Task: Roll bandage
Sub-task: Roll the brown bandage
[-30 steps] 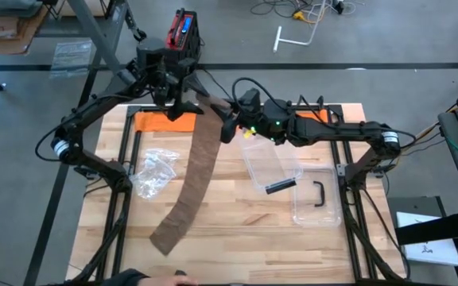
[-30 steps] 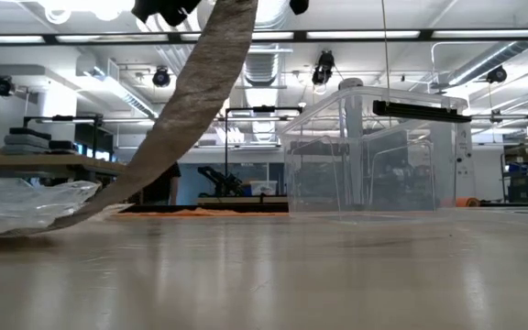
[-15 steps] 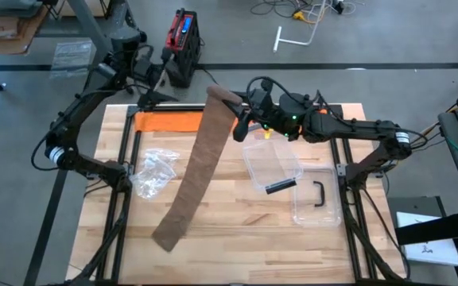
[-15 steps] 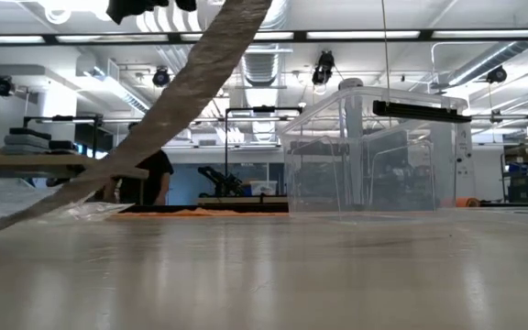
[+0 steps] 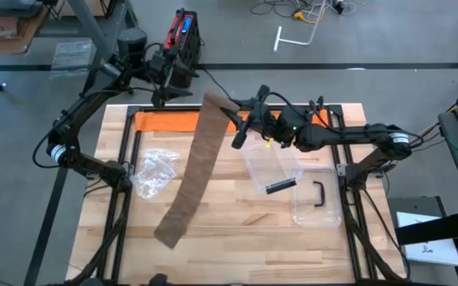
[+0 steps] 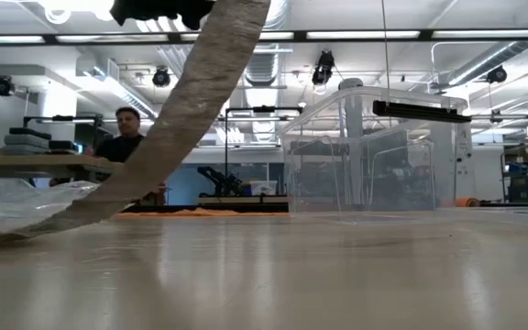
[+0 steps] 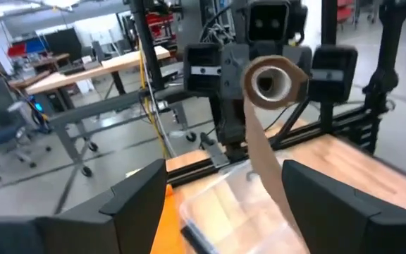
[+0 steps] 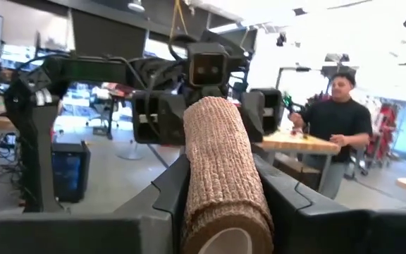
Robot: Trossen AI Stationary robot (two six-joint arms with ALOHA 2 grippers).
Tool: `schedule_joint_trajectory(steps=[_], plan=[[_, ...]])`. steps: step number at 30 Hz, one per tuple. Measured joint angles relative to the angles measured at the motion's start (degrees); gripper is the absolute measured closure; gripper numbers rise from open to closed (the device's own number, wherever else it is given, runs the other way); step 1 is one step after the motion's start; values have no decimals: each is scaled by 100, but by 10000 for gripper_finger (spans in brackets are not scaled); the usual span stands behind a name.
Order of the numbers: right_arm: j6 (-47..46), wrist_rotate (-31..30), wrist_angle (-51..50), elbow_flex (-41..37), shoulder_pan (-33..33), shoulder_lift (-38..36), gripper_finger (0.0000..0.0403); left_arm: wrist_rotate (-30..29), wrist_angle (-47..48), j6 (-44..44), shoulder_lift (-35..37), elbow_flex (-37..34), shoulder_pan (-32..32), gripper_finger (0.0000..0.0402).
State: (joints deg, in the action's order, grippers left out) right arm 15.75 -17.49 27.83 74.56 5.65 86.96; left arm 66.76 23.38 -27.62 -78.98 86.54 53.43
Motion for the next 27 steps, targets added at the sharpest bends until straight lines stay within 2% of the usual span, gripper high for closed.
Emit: schedule_joint_trajectory(steps=[3, 9, 14, 17, 20, 24, 27], plan=[[233, 124, 260, -96, 40, 0, 298, 82, -73, 334, -32, 0, -13, 131], [505, 439, 1073, -429, 125, 63, 296, 614, -89, 569, -181, 0, -71, 122], [663, 445, 959, -463, 186, 63, 302, 620, -104, 1021, -275, 0, -161, 110], [938, 397, 763, -460, 188, 45, 299, 552, -101, 911, -269, 0, -200, 107], [1026, 52, 476, -425, 184, -18, 298, 17, 0, 557, -255, 0, -191, 112], [875, -889, -13, -383, 197, -81, 304, -922, 296, 134, -257, 0, -190, 128], [557, -1474, -398, -371, 200, -81, 302, -960, 359, 115, -374, -4, -182, 140]])
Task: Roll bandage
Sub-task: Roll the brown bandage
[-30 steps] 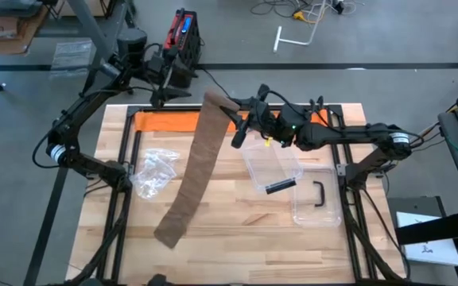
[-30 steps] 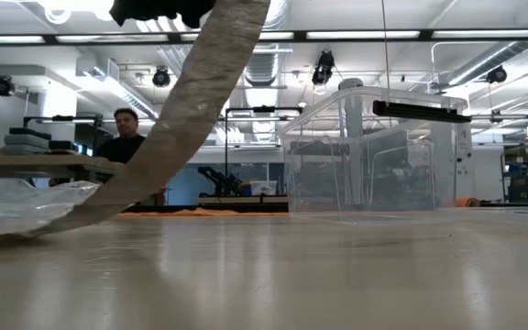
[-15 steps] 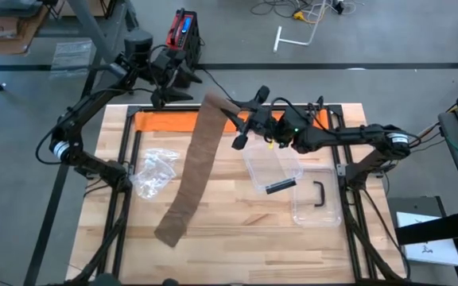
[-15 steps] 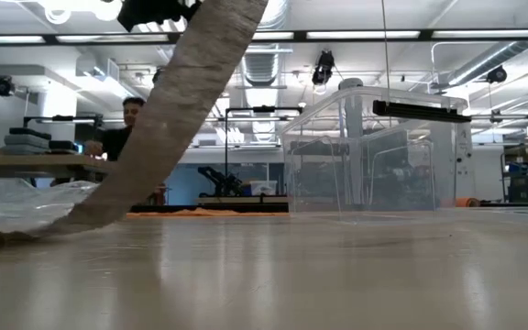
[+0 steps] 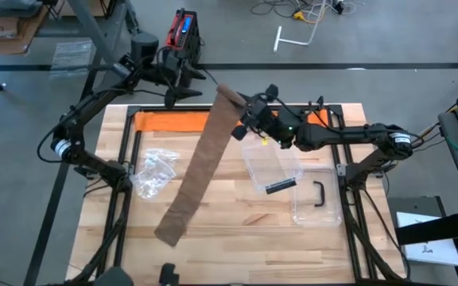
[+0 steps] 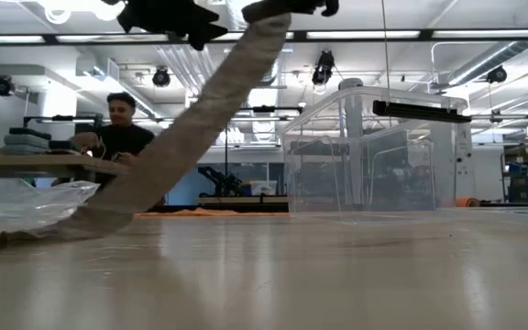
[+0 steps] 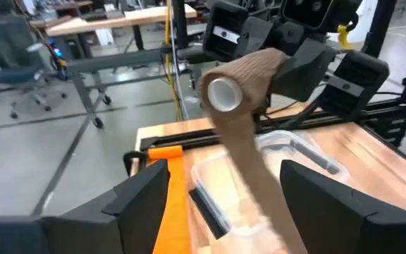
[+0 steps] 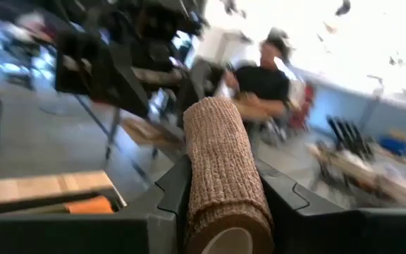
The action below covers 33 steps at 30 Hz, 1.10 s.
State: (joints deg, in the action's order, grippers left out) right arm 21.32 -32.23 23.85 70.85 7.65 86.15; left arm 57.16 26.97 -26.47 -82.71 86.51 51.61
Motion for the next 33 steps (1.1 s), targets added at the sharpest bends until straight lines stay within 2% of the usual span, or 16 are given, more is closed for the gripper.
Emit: schedule_joint_trajectory(steps=[4, 7, 9, 14, 17, 19, 23, 33], plan=[[-344, -191, -253, 0, 27, 14, 299, 694, -563, 589, -390, -69, 81, 143], [-363, -203, -309, 0, 45, 24, 305, 825, -1250, 1299, -806, -84, 106, 128], [-149, -245, -377, 0, 53, 24, 308, 939, -1674, 1648, -1045, -86, 99, 111], [761, -180, -522, 0, 53, 28, 303, 1920, -2644, 2773, -1489, 4, 62, 64], [959, 190, -479, 0, 63, 28, 304, 2359, -3167, 3437, -1648, 15, 49, 44], [1042, 526, -485, 0, 87, 28, 308, 2654, -3365, 3578, -1670, 34, 13, 35], [1441, 841, -489, 0, 99, 28, 310, 2680, -3513, 3586, -1598, 87, -22, 29], [1827, 984, -426, -1, 255, 28, 311, 2601, -3557, 4016, -1515, 87, -558, 31]])
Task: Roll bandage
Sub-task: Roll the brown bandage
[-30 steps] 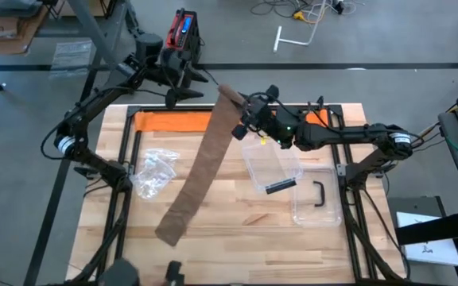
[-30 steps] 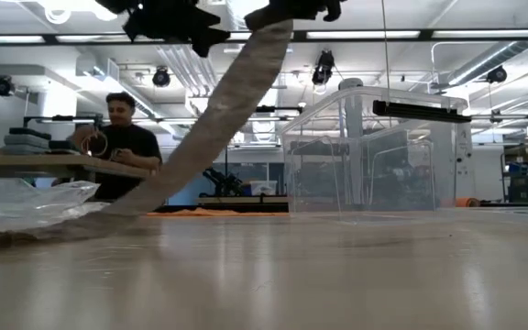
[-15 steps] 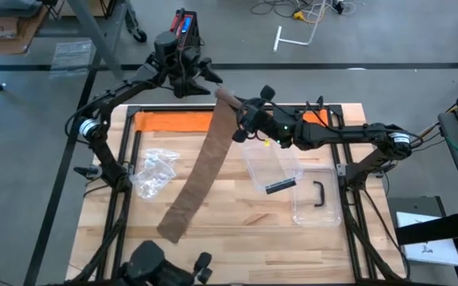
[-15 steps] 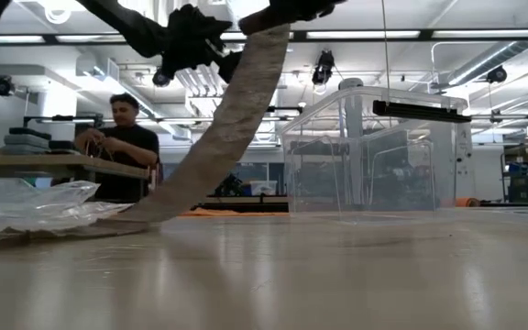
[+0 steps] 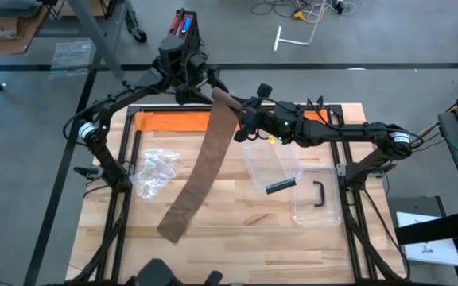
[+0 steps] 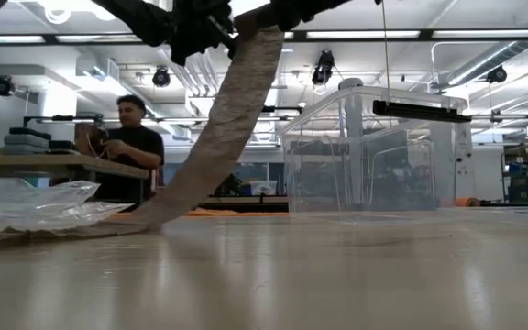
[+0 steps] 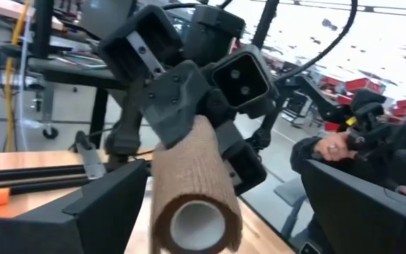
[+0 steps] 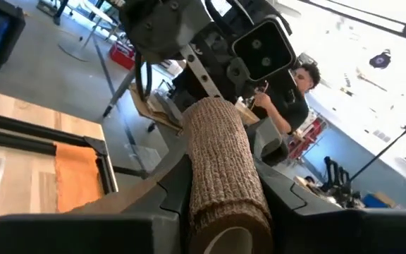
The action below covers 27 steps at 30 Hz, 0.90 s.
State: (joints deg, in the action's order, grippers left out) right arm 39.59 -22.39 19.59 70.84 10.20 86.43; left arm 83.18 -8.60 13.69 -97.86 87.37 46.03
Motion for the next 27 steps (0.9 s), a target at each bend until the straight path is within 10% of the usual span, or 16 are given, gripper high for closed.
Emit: schedule_joint_trajectory(steps=[27], plan=[[379, 134, 26, 69, -68, 0, 304, -444, 61, 1760, -15, -13, -250, 220]])
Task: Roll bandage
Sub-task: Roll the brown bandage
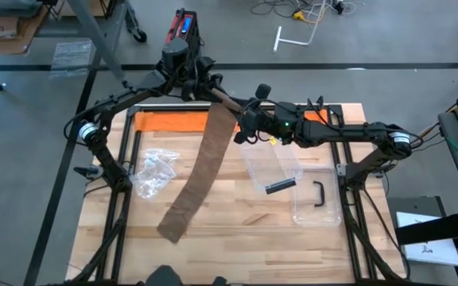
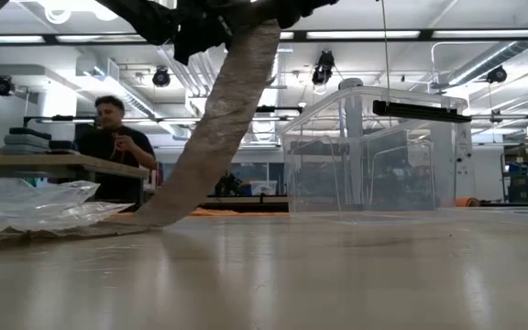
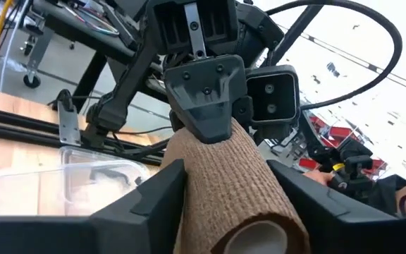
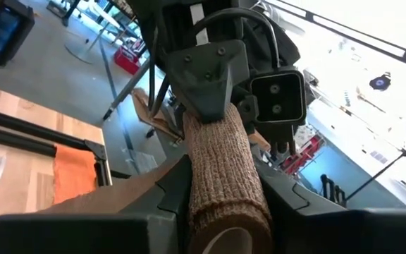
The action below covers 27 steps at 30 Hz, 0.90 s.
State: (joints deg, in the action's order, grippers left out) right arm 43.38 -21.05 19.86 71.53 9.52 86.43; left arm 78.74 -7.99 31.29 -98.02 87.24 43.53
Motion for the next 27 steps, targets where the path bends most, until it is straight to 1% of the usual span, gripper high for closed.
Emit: schedule_joint_trajectory(steps=[6, 9, 11, 13, 16, 18, 20, 24, 27], plan=[[-130, -19, -9, 0, -1, 0, 294, -26, -2, -58, 0, 0, -34, 269], [-508, -16, -9, 0, -13, 0, 275, -13, 0, -294, 0, 0, -41, 287], [-930, -8, -124, 42, -34, -29, 255, -23, -1, -597, 1, -4, -42, 291], [-1445, 10, -381, 138, -75, -90, 228, -33, -4, -949, 10, -7, -40, 291], [-2547, 30, -845, 297, -146, -226, 182, -26, -9, -1554, 68, -7, -13, 288], [-3233, 36, -1085, 343, -162, -375, 151, -31, -18, -2084, 122, -7, -7, 288], [-3852, 26, -1212, 348, -160, -540, 120, -34, -15, -2806, 195, -7, -2, 289], [-4484, 25, -1246, 339, -125, -733, 76, -252, -35, -3952, 374, -7, -24, 289], [-4533, 25, -1184, 337, -125, -678, 65, -283, -12, -4470, 437, -7, -26, 290]])
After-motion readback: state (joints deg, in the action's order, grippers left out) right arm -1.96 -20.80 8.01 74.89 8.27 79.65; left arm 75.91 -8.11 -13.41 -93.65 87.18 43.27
